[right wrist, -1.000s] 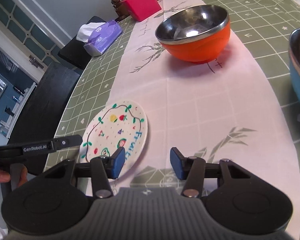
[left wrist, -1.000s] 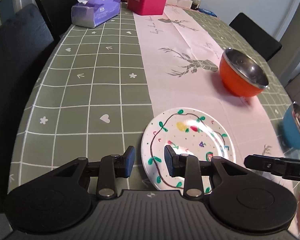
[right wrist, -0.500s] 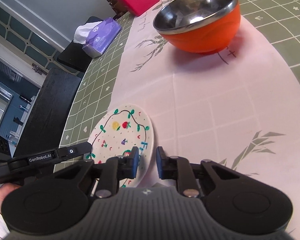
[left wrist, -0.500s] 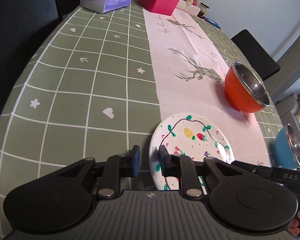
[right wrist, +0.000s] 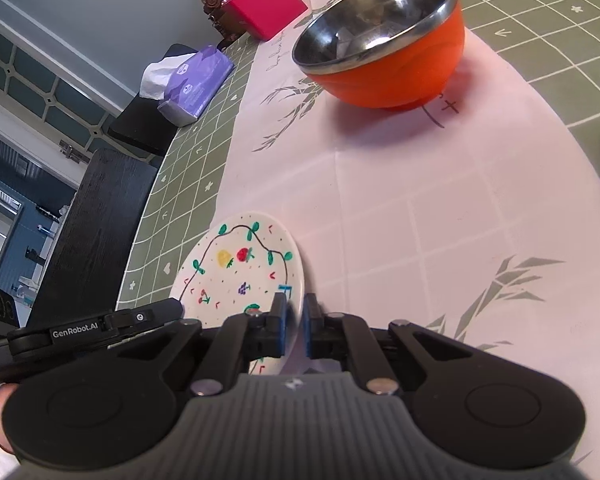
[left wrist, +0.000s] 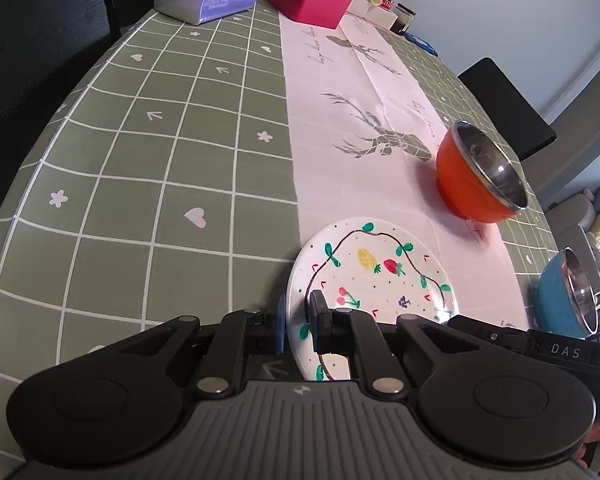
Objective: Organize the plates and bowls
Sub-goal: 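Slide the painted plate with the left gripper toward the blue bowl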
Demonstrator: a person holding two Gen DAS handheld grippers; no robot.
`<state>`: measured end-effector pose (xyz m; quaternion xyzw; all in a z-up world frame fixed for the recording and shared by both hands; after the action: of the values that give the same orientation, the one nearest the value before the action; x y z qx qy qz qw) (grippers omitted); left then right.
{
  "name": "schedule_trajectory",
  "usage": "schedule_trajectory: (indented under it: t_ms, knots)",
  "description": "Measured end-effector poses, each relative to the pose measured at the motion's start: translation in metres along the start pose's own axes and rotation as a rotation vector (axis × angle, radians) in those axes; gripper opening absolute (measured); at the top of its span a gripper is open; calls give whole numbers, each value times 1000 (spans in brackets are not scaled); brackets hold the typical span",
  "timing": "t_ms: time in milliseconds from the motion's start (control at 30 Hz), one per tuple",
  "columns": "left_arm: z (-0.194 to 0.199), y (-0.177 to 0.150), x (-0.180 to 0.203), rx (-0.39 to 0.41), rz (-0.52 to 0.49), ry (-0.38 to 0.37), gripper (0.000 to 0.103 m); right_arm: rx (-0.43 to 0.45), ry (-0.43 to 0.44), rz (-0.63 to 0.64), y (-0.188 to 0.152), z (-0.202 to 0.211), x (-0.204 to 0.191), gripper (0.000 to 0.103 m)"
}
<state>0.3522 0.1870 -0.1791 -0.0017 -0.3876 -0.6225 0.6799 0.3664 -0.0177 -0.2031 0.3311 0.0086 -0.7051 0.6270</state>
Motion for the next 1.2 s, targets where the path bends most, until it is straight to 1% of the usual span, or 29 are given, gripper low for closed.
schedule_trajectory:
  t_ms: [200, 533, 700, 967, 1200]
  knots:
    - [6, 1, 26, 8, -11, -20, 13, 29, 7, -16, 6, 26, 9, 6]
    - [10, -15, 99, -6, -70, -49, 12, 85, -6, -72, 2, 93, 50, 6]
    - [8, -33, 132, -20, -95, -62, 12, 107, -23, -96, -5, 122, 72, 6]
    - [1, -74, 179, -47, -84, -100, 13, 125, -56, -128, -16, 162, 112, 6]
    - [-11, -113, 222, -82, -75, -161, 12, 149, -93, -141, -30, 202, 156, 5]
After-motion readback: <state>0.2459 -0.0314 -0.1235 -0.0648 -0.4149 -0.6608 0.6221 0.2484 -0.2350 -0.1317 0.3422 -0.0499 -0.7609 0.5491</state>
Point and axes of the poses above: each gripper's, at about its wrist camera, not at the fingertips, and z roughly against the way its jaws point, x to its right, y to its top, the point moved 10 cm from there along -z, roughly the way its jaws point, and after that the axes turned 12 degrees about -y, right-handed, at the moved point
